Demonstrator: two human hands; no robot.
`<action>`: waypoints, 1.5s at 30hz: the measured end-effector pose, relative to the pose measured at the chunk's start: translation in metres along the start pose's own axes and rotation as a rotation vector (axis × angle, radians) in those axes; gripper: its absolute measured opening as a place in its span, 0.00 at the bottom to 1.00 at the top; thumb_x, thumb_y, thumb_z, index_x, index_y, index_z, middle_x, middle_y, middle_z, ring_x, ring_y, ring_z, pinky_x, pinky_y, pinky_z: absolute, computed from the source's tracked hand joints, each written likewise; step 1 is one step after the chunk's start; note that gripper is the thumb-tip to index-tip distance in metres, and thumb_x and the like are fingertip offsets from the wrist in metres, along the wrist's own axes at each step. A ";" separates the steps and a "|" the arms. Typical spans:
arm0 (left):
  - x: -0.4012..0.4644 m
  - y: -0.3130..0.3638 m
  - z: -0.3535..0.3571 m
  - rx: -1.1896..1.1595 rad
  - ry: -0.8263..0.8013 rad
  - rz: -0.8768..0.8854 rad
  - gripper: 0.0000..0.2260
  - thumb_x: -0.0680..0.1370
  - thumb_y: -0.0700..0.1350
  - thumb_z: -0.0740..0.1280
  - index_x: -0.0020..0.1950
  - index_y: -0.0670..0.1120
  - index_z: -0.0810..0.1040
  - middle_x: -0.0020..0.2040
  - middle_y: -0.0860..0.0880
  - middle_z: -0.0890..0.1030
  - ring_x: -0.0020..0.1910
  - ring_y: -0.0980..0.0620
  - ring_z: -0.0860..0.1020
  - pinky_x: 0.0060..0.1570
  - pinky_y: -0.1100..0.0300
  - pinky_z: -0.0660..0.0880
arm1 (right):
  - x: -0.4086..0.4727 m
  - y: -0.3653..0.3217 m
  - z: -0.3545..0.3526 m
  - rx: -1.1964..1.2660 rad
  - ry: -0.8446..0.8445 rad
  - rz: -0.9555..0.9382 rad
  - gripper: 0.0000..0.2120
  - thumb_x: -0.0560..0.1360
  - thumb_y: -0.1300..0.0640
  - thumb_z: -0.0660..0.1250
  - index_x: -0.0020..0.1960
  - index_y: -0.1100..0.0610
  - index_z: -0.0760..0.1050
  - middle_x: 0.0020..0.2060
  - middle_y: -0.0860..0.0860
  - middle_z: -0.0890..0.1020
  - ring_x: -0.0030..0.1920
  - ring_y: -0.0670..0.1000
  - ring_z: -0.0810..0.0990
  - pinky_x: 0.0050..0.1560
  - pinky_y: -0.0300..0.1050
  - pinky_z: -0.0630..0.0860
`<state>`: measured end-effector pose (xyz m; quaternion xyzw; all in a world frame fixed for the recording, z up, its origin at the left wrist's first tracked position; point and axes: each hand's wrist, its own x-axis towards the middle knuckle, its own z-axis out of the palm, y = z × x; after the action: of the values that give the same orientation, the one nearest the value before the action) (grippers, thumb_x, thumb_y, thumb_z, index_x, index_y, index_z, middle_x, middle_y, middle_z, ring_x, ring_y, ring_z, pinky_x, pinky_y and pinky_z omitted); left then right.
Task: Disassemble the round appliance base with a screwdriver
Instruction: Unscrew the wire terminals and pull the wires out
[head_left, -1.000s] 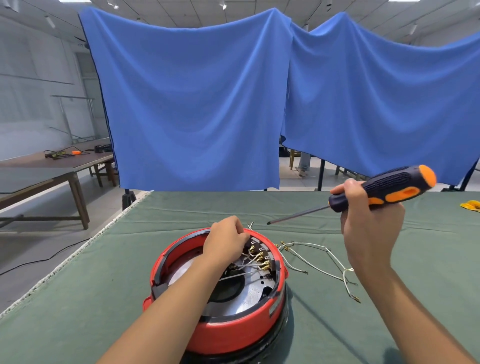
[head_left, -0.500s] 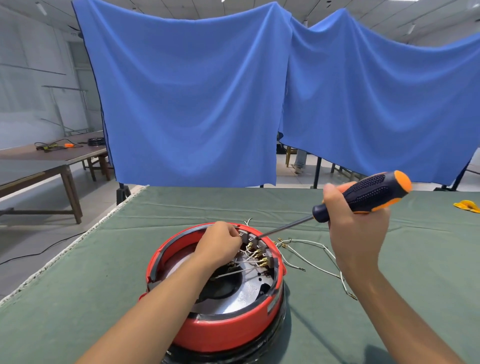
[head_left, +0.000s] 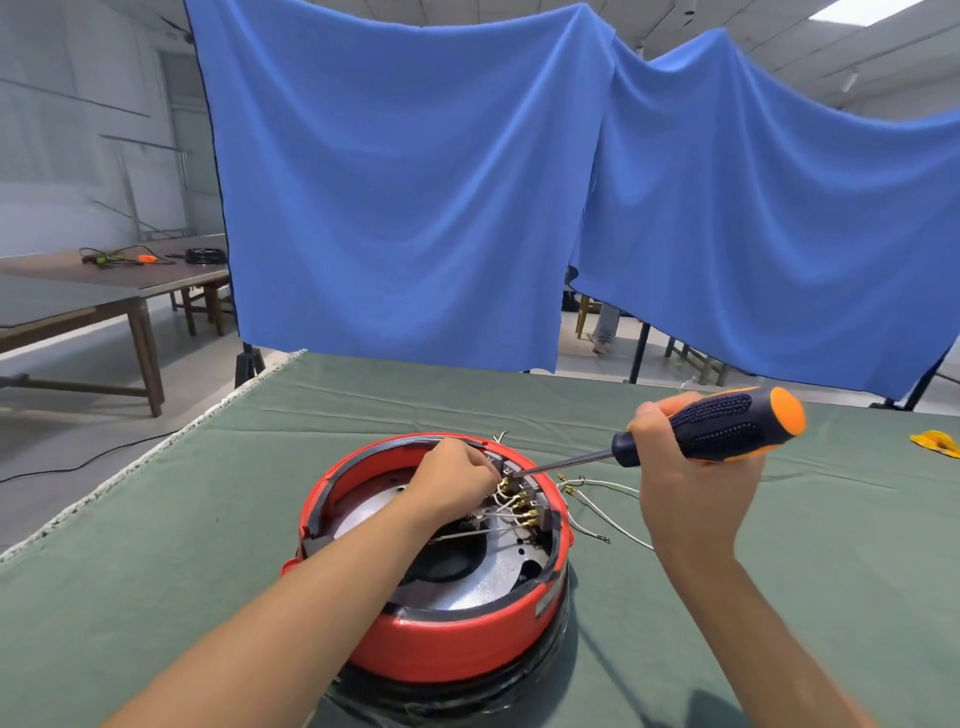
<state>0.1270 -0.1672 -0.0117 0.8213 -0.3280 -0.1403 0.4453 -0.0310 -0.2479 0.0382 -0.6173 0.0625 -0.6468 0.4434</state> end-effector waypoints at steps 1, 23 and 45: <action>0.000 0.000 0.000 -0.001 0.001 0.002 0.11 0.72 0.36 0.64 0.37 0.48 0.83 0.34 0.53 0.80 0.41 0.54 0.78 0.45 0.61 0.76 | 0.000 0.001 0.000 -0.002 0.001 0.000 0.16 0.66 0.64 0.65 0.26 0.45 0.75 0.22 0.40 0.77 0.25 0.39 0.76 0.32 0.28 0.72; -0.004 -0.001 0.001 0.090 0.002 0.022 0.13 0.72 0.33 0.61 0.42 0.49 0.81 0.40 0.50 0.78 0.49 0.49 0.78 0.50 0.59 0.74 | 0.072 0.032 0.020 -0.244 0.141 0.209 0.13 0.69 0.59 0.63 0.26 0.55 0.69 0.16 0.42 0.72 0.19 0.41 0.70 0.22 0.29 0.65; -0.005 -0.002 0.000 0.088 0.011 0.020 0.13 0.72 0.34 0.61 0.47 0.46 0.83 0.49 0.45 0.82 0.52 0.47 0.78 0.54 0.54 0.76 | 0.027 0.011 0.018 -0.125 0.070 0.023 0.07 0.64 0.57 0.64 0.30 0.60 0.71 0.20 0.43 0.76 0.22 0.42 0.74 0.26 0.32 0.71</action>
<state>0.1236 -0.1629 -0.0135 0.8375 -0.3393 -0.1169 0.4120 -0.0064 -0.2639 0.0560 -0.6203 0.1254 -0.6575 0.4090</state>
